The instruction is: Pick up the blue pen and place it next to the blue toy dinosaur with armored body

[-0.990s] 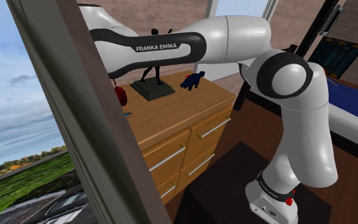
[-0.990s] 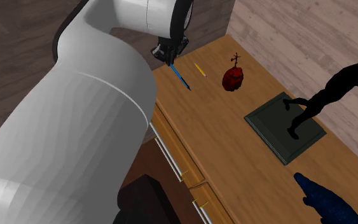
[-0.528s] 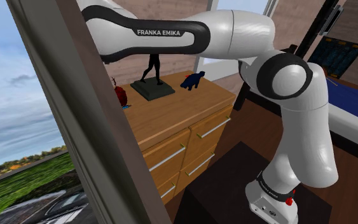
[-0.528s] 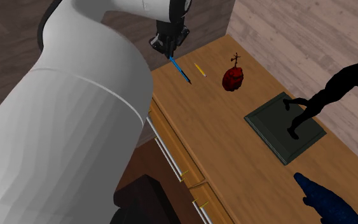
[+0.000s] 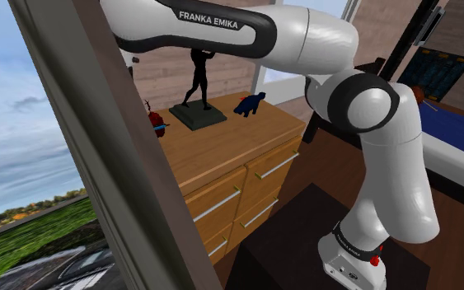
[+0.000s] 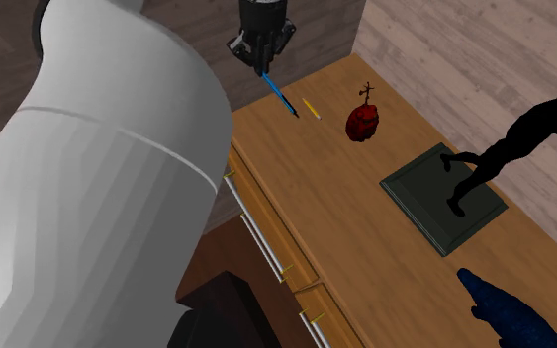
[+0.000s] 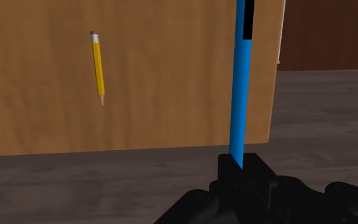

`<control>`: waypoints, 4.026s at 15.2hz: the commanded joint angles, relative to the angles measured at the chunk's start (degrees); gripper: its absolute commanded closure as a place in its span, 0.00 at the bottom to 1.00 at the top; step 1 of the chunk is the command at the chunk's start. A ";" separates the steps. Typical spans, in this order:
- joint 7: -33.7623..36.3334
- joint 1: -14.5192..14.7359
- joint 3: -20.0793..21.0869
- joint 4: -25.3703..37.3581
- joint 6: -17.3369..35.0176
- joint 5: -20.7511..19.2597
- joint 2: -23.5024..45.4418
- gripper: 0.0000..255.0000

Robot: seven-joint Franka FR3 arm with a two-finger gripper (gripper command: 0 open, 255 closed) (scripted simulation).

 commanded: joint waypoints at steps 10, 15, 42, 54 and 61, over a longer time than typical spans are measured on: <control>-4.79 -6.99 0.28 -14.04 2.07 3.54 -11.81 1.00; -11.03 -12.75 -0.96 -27.60 5.74 7.17 -21.70 1.00; -48.20 -30.78 -19.91 -55.69 6.45 10.93 -46.14 1.00; -64.75 -37.77 -30.06 -52.10 4.44 8.63 -43.26 1.00; -73.04 -41.22 -34.82 -47.73 3.91 8.60 -38.78 1.00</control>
